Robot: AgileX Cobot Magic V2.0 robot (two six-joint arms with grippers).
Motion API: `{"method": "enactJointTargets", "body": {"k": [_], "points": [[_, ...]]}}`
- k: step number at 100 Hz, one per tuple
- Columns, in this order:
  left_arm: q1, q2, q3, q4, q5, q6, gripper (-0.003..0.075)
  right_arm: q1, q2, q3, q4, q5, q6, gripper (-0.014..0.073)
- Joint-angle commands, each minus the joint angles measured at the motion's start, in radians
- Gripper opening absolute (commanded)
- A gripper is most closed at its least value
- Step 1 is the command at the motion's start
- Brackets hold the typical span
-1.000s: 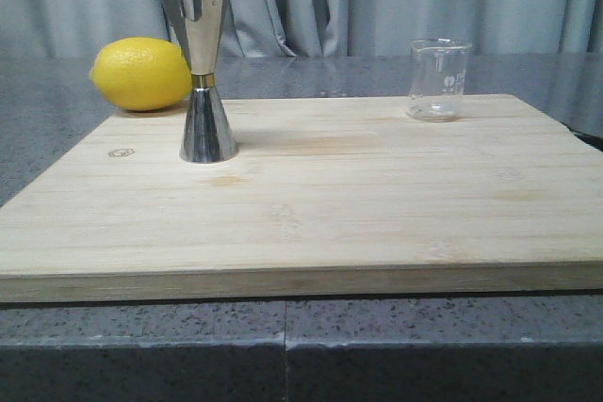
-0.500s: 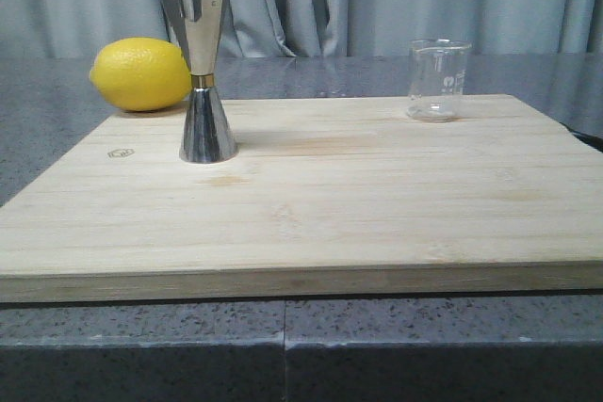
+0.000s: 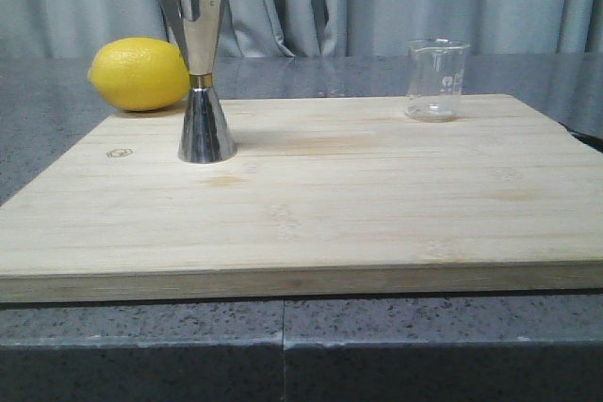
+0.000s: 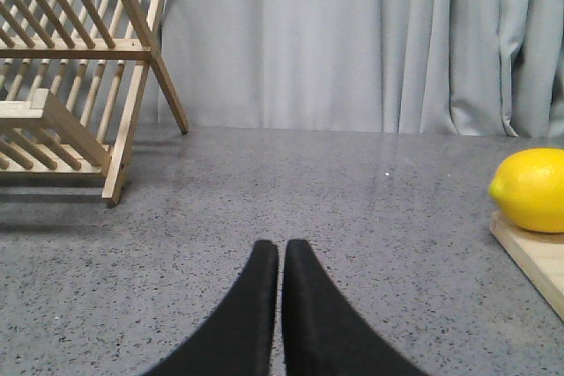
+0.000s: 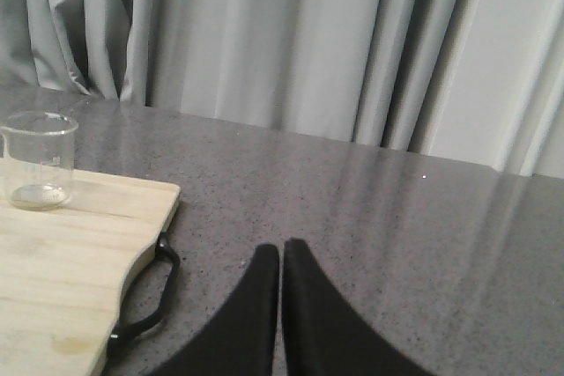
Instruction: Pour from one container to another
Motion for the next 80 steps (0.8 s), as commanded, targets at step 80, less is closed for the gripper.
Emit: {"method": "enactJointTargets", "body": {"k": [80], "points": [[0.002,-0.021,0.028,-0.002,-0.073,-0.001,-0.0019,-0.004,-0.020,0.050,-0.047,-0.073,0.054,-0.0050]]}}
